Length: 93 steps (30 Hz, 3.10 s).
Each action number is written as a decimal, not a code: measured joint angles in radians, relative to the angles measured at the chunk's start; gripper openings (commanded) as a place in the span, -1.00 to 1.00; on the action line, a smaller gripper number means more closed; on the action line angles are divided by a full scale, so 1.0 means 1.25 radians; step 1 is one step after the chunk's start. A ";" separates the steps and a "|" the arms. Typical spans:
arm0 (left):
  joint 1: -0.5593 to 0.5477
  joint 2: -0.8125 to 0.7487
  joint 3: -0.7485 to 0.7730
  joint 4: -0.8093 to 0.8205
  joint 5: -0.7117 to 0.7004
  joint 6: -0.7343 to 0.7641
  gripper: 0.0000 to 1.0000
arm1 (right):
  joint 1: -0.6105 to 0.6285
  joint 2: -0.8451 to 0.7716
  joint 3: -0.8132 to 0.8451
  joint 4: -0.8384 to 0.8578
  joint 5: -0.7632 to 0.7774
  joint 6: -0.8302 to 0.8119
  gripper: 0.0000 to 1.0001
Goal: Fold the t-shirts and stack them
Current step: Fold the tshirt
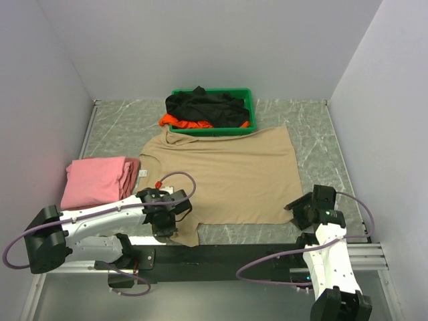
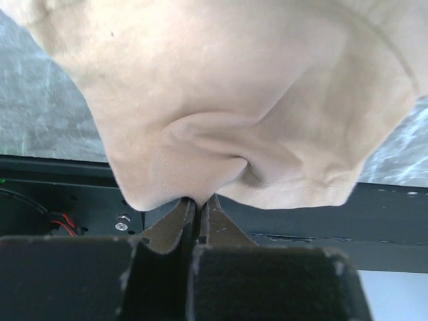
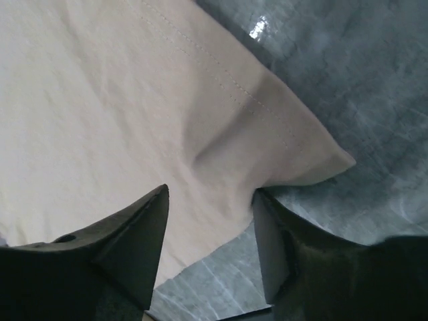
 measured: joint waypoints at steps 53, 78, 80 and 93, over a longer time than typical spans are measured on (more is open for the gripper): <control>0.186 -0.009 0.261 -0.060 -0.081 0.146 -0.99 | 0.025 -0.034 0.221 -0.154 0.013 -0.113 -1.00; 0.458 0.254 0.437 0.171 -0.149 0.285 -0.99 | 0.079 0.420 0.390 0.157 0.002 -0.162 -1.00; 0.472 0.283 0.451 0.192 -0.147 0.295 -0.99 | 0.081 0.461 0.407 0.172 0.004 -0.165 -1.00; 0.564 0.547 0.568 0.270 -0.136 0.333 0.91 | 0.096 0.780 0.585 0.224 0.045 -0.221 -0.13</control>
